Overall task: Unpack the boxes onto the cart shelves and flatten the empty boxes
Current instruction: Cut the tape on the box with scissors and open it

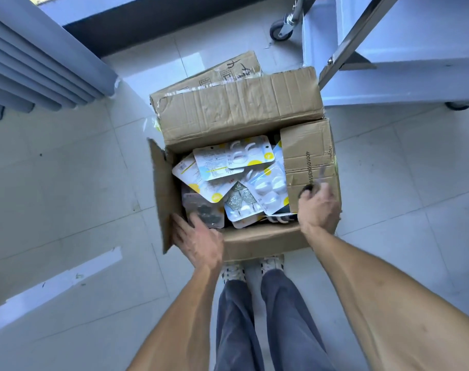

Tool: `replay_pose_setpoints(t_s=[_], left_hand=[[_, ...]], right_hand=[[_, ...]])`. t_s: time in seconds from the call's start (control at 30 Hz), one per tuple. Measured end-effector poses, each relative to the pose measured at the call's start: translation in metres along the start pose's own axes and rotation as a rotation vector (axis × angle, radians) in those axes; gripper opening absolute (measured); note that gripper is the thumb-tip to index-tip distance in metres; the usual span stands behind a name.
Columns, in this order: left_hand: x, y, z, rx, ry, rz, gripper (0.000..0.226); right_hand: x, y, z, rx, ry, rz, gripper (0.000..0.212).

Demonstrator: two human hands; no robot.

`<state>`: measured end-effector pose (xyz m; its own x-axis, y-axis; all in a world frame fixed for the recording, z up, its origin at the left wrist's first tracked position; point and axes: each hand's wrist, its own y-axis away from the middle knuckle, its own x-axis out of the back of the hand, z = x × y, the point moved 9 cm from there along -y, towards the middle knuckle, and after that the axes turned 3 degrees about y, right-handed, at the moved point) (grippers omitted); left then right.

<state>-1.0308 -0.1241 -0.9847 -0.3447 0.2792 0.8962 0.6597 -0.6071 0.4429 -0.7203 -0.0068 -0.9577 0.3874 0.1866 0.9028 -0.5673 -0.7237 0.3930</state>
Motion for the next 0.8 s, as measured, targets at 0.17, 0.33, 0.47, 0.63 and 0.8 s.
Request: replay_pose_setpoints(t_s=[0.17, 0.33, 0.47, 0.63, 0.8], left_hand=[[-0.001, -0.015, -0.004, 0.008, 0.004, -0.002, 0.053], [-0.002, -0.017, -0.017, 0.227, 0.096, 0.036, 0.071], [-0.01, -0.034, -0.034, 0.295, 0.148, -0.079, 0.069], [0.015, -0.049, -0.035, 0.314, 0.23, 0.006, 0.053], [0.023, -0.019, 0.034, -0.066, 0.162, 0.08, 0.047]], right_hand=[[-0.057, 0.035, -0.018, 0.191, 0.225, -0.349, 0.027], [-0.077, 0.061, 0.0, -0.067, 0.113, -0.319, 0.028], [-0.061, 0.049, 0.006, -0.158, 0.005, -0.191, 0.023], [-0.043, 0.052, 0.0, -0.081, -0.059, -0.046, 0.015], [-0.025, 0.066, 0.005, -0.184, -0.234, 0.108, 0.034]])
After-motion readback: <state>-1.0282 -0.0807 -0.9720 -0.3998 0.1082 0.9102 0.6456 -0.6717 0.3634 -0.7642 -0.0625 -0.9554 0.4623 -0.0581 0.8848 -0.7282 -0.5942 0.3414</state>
